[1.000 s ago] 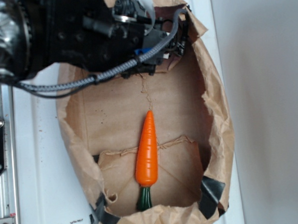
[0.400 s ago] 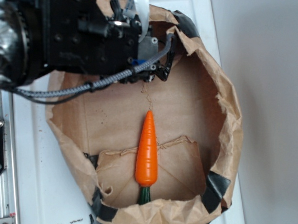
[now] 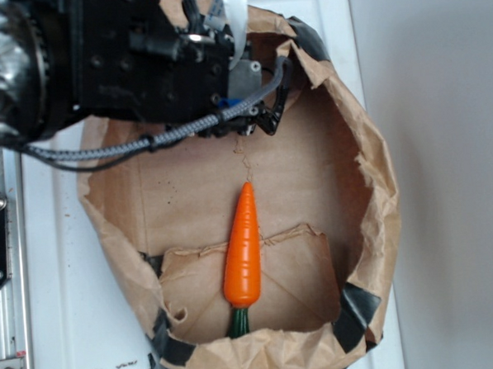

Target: Grab the white paper.

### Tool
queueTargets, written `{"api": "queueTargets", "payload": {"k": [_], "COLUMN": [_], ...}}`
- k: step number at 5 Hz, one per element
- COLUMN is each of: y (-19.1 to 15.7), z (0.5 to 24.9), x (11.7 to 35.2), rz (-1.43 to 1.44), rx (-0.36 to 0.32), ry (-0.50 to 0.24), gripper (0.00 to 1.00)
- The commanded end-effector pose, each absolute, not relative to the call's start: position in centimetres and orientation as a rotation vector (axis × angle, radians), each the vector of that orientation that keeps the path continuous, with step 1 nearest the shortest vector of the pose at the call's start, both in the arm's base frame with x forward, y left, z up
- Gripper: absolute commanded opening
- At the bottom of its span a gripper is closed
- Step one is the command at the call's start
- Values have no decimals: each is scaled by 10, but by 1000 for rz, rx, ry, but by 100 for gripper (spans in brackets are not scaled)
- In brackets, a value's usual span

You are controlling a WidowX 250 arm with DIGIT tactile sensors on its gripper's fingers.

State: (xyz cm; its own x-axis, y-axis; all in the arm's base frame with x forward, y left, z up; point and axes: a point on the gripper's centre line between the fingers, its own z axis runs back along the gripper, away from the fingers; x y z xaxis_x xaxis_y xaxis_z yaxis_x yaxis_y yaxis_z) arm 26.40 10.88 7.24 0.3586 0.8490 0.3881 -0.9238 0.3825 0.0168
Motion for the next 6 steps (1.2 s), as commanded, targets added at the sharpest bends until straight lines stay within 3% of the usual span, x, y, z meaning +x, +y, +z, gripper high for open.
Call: {"api": "queueTargets", "payload": {"k": [1, 2, 3, 6], "y": [125, 122, 119, 114], "z": [111, 90, 87, 67], "x": [257, 270, 269, 270], "rz": [1168, 1193, 1176, 1158], "rx": [219, 266, 254, 319], "ry": [-431, -496, -526, -559], "gripper": [100, 100, 100, 100]}}
